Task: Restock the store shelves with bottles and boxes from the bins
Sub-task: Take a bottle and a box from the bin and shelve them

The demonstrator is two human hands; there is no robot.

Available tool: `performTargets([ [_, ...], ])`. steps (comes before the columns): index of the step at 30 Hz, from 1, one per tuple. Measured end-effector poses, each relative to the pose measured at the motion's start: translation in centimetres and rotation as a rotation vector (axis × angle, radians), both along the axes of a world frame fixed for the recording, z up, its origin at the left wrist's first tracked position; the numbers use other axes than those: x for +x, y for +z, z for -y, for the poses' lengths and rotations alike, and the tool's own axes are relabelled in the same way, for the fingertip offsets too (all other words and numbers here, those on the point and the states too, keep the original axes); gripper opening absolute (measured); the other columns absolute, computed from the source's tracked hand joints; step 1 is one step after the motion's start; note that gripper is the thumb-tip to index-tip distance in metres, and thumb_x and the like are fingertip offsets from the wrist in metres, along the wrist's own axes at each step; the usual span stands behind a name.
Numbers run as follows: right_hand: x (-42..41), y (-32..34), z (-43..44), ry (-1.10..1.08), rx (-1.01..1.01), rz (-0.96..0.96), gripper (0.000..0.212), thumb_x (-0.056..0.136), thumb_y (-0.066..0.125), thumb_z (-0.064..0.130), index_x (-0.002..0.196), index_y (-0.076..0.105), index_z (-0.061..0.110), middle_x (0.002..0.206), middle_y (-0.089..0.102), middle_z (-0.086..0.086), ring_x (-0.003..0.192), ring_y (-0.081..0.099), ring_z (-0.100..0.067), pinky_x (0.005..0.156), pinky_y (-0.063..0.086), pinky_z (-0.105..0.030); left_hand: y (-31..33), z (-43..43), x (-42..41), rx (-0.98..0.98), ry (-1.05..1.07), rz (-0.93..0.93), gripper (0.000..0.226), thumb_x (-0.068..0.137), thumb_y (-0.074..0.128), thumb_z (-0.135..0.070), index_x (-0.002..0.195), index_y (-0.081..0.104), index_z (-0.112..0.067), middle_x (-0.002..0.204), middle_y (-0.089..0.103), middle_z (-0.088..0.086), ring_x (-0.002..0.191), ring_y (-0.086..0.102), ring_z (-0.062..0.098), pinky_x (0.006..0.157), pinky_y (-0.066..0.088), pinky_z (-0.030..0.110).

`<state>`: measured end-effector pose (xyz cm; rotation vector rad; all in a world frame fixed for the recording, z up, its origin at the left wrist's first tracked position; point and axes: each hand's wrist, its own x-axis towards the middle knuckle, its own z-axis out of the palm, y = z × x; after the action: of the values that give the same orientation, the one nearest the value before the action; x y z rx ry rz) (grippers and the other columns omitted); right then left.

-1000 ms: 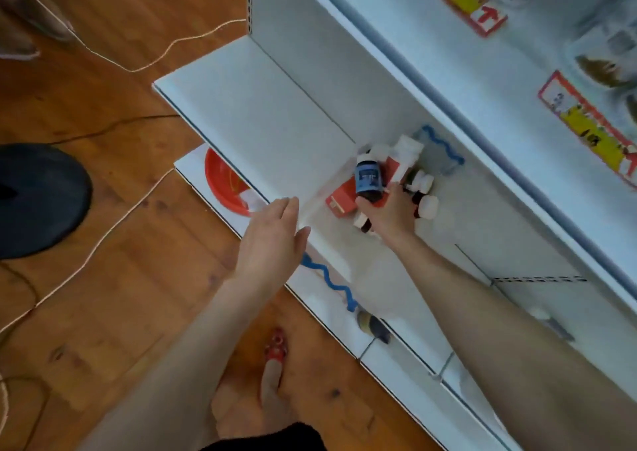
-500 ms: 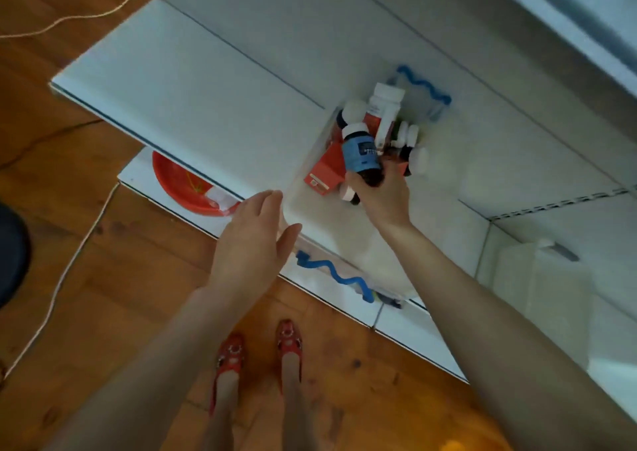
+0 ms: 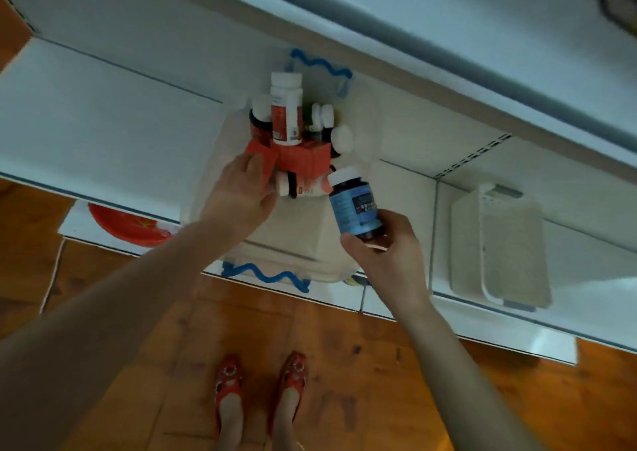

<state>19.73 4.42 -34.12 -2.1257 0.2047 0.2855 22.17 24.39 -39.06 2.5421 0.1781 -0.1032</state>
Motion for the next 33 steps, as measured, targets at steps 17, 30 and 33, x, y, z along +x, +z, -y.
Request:
performTargets([
  [17,-0.3,-0.9,1.0,-0.005,0.117,0.005,0.047,0.074,0.073,0.019,0.115,0.048,0.021,0.096,0.057,0.016,0.088,0.059,0.001,0.072,0.051,-0.011,-5.1,1.9,5.6,0.315,0.21,-0.103,0.043,0.089,0.058,-0.021,0.119,0.045,0.007,0.115,0.044,0.026,0.107,0.041,0.039,0.081,0.043,0.04],
  [30,-2.1,-0.1,0.1,-0.019,0.196,-0.043,0.048,0.074,0.073,0.01,0.112,0.045,0.021,0.094,0.053,0.017,0.085,0.056,0.003,0.069,0.05,-0.009,-1.8,2.4,2.9,0.161,0.244,-0.034,0.031,0.088,0.055,-0.026,0.108,0.053,-0.003,0.106,0.049,0.019,0.092,0.052,0.035,0.083,0.041,0.037],
  [33,-3.4,0.8,0.1,-0.023,0.229,-0.077,0.049,0.072,0.073,0.006,0.108,0.043,0.022,0.095,0.052,0.015,0.084,0.056,0.0,0.067,0.048,-0.005,1.6,2.6,0.0,-0.091,0.285,0.073,0.035,0.083,0.062,-0.025,0.112,0.054,-0.007,0.107,0.046,0.015,0.081,0.047,0.021,0.068,0.035,0.006],
])
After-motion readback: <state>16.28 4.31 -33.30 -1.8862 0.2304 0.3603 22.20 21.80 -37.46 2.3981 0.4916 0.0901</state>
